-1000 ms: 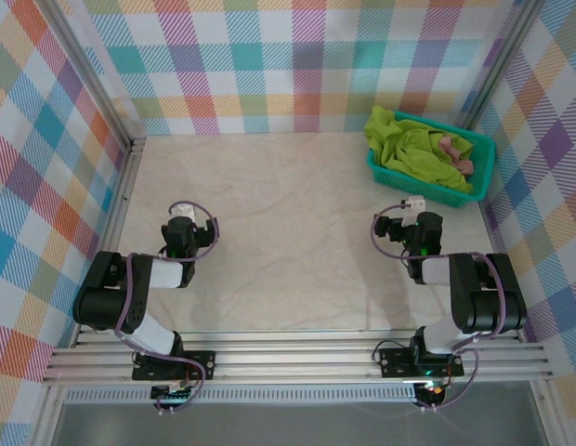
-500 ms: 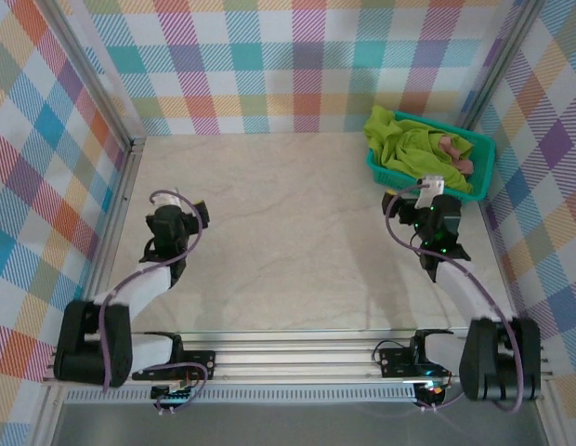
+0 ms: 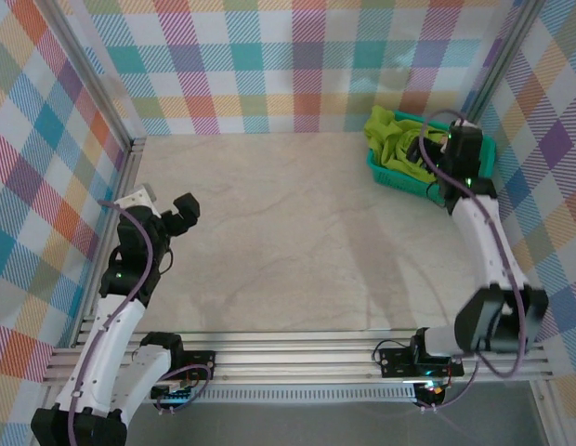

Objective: Fold and stack the shorts

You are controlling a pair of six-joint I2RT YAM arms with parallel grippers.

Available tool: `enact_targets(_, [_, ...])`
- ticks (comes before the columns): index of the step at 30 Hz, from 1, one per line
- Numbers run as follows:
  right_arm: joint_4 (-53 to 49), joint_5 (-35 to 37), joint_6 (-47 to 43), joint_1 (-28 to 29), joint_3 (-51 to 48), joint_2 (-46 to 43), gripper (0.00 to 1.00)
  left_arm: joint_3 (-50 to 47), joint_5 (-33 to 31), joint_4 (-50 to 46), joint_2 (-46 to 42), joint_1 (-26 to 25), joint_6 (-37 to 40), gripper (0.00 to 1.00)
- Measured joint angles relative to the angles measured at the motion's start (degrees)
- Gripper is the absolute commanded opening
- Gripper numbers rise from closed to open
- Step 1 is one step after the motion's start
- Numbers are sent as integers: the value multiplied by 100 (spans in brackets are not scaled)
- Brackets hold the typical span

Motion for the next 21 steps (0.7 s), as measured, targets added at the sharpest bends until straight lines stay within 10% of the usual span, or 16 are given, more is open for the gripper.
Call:
enact_targets(12, [-1119, -162, 291, -264, 2208, 3204, 84, 181, 1043, -706, 111, 0, -59, 100])
enact_targets(21, [-1403, -227, 350, -264, 2861, 3790, 17, 184, 1152, -796, 122, 0, -63, 100])
